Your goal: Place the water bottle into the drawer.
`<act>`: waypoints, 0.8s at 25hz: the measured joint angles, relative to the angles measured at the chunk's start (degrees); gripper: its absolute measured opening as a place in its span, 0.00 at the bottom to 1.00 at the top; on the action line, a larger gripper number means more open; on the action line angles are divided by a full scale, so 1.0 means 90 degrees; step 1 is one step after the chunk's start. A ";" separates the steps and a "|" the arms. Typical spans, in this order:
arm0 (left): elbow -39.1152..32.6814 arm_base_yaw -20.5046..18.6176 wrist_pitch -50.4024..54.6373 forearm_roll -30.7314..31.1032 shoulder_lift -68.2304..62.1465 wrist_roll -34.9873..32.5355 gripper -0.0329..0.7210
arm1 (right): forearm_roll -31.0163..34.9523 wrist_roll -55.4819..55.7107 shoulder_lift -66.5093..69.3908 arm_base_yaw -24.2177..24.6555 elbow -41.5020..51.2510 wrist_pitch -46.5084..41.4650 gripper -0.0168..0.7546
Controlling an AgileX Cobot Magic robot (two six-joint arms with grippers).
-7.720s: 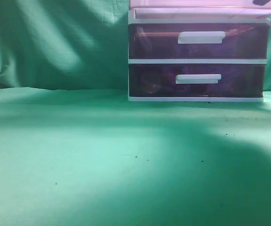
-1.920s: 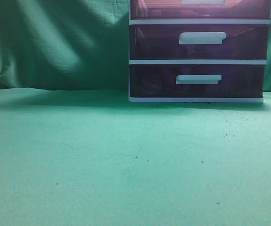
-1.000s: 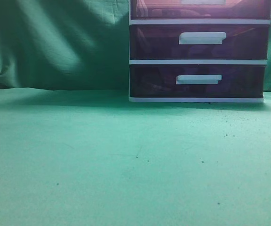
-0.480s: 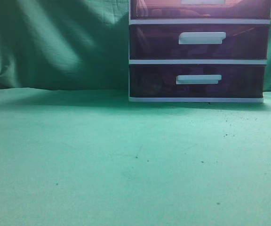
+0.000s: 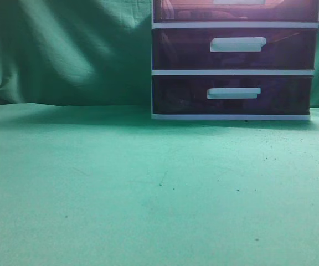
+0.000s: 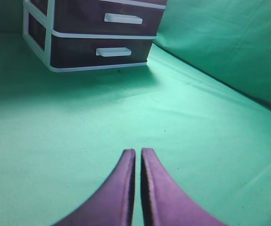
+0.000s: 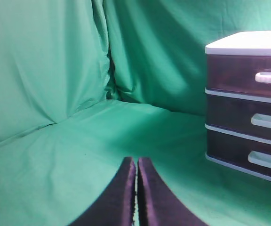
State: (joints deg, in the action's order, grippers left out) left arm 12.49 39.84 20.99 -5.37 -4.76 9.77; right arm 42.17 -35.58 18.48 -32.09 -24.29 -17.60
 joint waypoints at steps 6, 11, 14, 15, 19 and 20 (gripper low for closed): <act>0.0000 0.0000 -0.0011 0.0000 0.0000 0.0000 0.04 | -0.0778 -0.0166 0.0002 0.0000 0.0000 -0.0086 0.02; 0.0000 0.0000 -0.0011 0.0000 0.0000 0.0000 0.04 | -0.2071 0.1082 -0.0009 0.0291 0.0000 -0.0149 0.02; 0.0000 0.0000 -0.0014 0.0000 0.0000 0.0000 0.04 | -0.2769 0.1920 -0.0177 0.0822 0.0057 -0.0425 0.02; 0.0000 0.0000 -0.0014 0.0000 0.0000 0.0000 0.04 | -0.2993 0.2154 -0.0292 0.1062 0.0131 -0.0502 0.02; 0.0000 0.0000 -0.0014 0.0000 0.0000 0.0000 0.04 | -0.3439 0.2468 -0.0969 0.1933 0.0895 -0.0269 0.02; 0.0000 0.0000 -0.0014 0.0000 0.0000 0.0003 0.04 | -0.3499 0.2483 -0.1215 0.2134 0.1175 -0.0095 0.02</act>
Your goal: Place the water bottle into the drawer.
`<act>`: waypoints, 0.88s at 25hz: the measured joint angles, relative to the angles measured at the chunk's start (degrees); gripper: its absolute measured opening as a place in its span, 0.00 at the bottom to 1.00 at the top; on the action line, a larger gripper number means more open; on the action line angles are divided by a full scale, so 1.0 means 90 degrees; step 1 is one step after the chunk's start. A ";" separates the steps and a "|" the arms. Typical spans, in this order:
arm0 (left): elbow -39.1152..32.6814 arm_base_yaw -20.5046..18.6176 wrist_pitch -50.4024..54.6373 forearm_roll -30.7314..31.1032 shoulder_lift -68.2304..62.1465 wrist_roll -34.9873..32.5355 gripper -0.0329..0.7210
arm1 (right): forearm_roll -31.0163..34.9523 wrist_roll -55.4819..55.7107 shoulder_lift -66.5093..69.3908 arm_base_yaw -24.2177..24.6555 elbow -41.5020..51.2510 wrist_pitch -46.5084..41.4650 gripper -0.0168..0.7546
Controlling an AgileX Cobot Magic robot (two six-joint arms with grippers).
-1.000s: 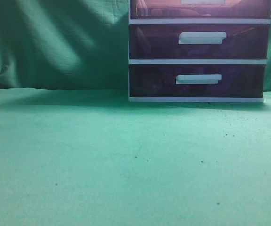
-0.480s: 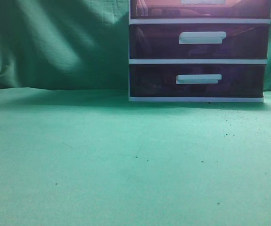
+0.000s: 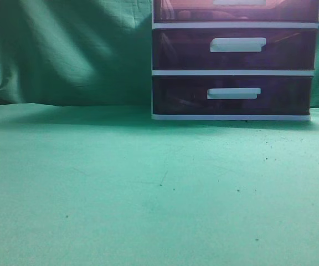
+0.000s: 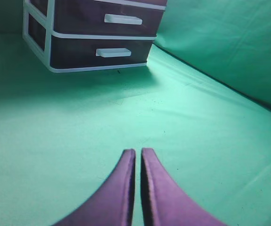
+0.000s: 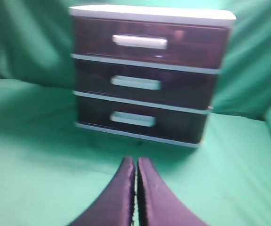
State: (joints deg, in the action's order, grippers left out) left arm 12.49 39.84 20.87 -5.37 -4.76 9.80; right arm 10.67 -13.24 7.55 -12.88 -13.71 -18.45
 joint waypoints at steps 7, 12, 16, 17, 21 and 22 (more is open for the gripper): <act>0.0000 0.0000 -0.0011 -0.0010 0.0000 0.0011 0.04 | -0.0174 0.0107 -0.0878 0.1074 0.1574 0.0640 0.02; 0.0000 0.0000 -0.0011 -0.0010 0.0000 0.0011 0.04 | -0.0233 0.0233 -0.0894 0.1285 0.1675 0.0114 0.09; 0.0000 0.0000 -0.0011 -0.0010 0.0000 0.0011 0.04 | -0.0261 0.0361 -0.0894 0.1310 0.1675 -0.0313 0.09; 0.0000 0.0000 -0.0011 -0.0010 0.0000 0.0011 0.04 | -0.0261 0.0427 -0.0894 0.1308 0.1675 -0.0344 0.09; 0.0000 0.0000 -0.0011 -0.0010 0.0000 0.0011 0.04 | -0.0236 0.0621 -0.0894 0.1312 0.1675 -0.0430 0.09; 0.0000 0.0000 -0.0011 -0.0010 0.0000 0.0011 0.04 | -0.0236 0.0621 -0.0894 0.1312 0.1675 -0.0430 0.09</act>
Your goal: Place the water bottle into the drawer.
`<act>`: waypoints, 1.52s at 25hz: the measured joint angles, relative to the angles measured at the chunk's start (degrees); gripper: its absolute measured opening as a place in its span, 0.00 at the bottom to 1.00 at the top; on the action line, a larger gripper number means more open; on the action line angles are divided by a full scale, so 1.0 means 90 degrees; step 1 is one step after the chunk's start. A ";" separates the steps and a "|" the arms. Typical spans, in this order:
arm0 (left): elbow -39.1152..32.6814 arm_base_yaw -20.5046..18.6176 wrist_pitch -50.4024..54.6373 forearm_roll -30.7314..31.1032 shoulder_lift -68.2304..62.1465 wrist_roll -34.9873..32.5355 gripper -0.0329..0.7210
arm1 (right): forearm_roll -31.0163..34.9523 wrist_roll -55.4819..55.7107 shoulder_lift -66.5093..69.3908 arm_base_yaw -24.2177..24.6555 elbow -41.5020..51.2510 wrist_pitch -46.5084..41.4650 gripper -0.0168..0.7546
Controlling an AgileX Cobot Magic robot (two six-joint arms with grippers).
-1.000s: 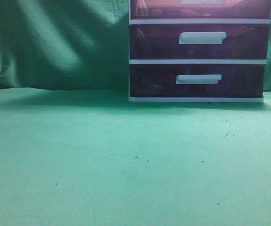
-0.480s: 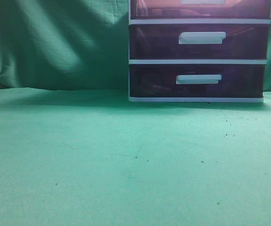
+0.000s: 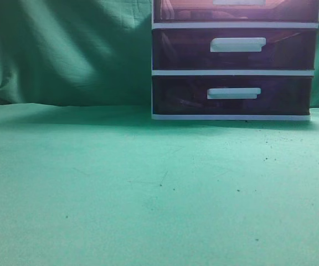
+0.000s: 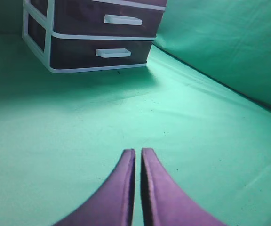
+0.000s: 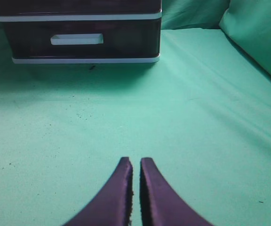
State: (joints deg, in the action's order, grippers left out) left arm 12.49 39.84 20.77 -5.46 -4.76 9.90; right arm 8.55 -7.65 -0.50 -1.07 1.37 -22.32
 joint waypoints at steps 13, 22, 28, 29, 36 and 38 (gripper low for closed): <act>0.0000 0.0000 -0.0003 0.0000 0.0000 0.0000 0.04 | 0.0010 0.0055 0.0000 0.0000 0.0000 0.0000 0.09; -0.0186 -0.1248 0.0023 0.0506 0.0388 -0.0502 0.04 | 0.0010 0.0055 0.0000 0.0000 0.0000 0.0000 0.09; -0.1093 -0.2905 -0.0072 0.0593 0.0590 -0.0934 0.04 | 0.0010 0.0055 0.0000 0.0000 0.0000 0.0000 0.09; -0.1219 -0.3106 -0.0087 0.0607 0.0590 -0.1048 0.04 | 0.0010 0.0055 0.0000 0.0000 0.0000 0.0000 0.09; -0.1522 -0.3899 -0.0153 0.0598 0.0590 -0.1351 0.04 | 0.0010 0.0055 0.0000 0.0000 0.0000 0.0000 0.09; -0.1522 -0.4004 -0.0113 0.0590 0.0590 -0.1518 0.04 | 0.0010 0.0055 0.0000 0.0000 0.0000 0.0000 0.09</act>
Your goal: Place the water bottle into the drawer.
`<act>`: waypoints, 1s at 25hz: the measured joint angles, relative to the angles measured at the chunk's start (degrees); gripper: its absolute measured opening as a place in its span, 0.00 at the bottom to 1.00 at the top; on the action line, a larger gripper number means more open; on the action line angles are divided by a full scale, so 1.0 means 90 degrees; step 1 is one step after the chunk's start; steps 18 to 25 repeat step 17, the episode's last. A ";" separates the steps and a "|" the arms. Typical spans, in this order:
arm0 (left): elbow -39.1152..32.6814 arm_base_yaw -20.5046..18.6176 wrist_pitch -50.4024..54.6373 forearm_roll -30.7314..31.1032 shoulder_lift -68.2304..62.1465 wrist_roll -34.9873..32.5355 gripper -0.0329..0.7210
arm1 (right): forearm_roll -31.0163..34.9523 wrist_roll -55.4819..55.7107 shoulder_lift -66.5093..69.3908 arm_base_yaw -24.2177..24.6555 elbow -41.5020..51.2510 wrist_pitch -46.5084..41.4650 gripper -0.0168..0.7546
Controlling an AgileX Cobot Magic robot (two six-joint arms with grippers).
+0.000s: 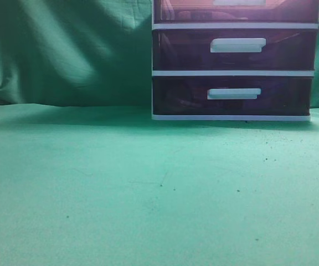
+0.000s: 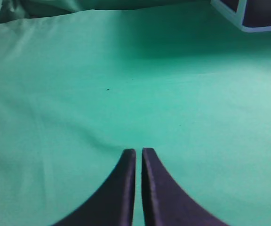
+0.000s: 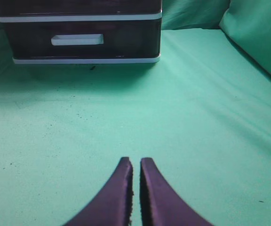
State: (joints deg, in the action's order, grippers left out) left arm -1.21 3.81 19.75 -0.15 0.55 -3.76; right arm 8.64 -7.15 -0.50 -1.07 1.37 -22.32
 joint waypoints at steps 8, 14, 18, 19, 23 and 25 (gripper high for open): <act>0.0000 -0.0120 0.0037 -0.0089 0.0000 -0.0166 0.04 | 0.0000 0.0000 0.0000 0.0000 0.0000 0.0000 0.09; 0.0000 -0.0120 0.0045 -0.0089 0.0000 -0.0166 0.04 | 0.0000 0.0000 0.0000 0.0000 0.0000 0.0000 0.09; 0.0000 -0.0120 0.0045 -0.0089 0.0000 -0.0166 0.04 | 0.0000 0.0000 0.0000 0.0000 0.0000 0.0000 0.09; 0.0000 -0.0120 0.0045 -0.0089 0.0000 -0.0166 0.04 | 0.0000 0.0000 0.0000 0.0000 0.0000 0.0000 0.09; 0.0000 -0.0120 0.0045 -0.0089 0.0000 -0.0166 0.04 | 0.0000 0.0000 0.0000 0.0000 0.0000 0.0000 0.09; 0.0000 -0.0120 0.0045 -0.0089 0.0000 -0.0166 0.04 | 0.0000 0.0000 0.0000 0.0000 0.0000 0.0000 0.09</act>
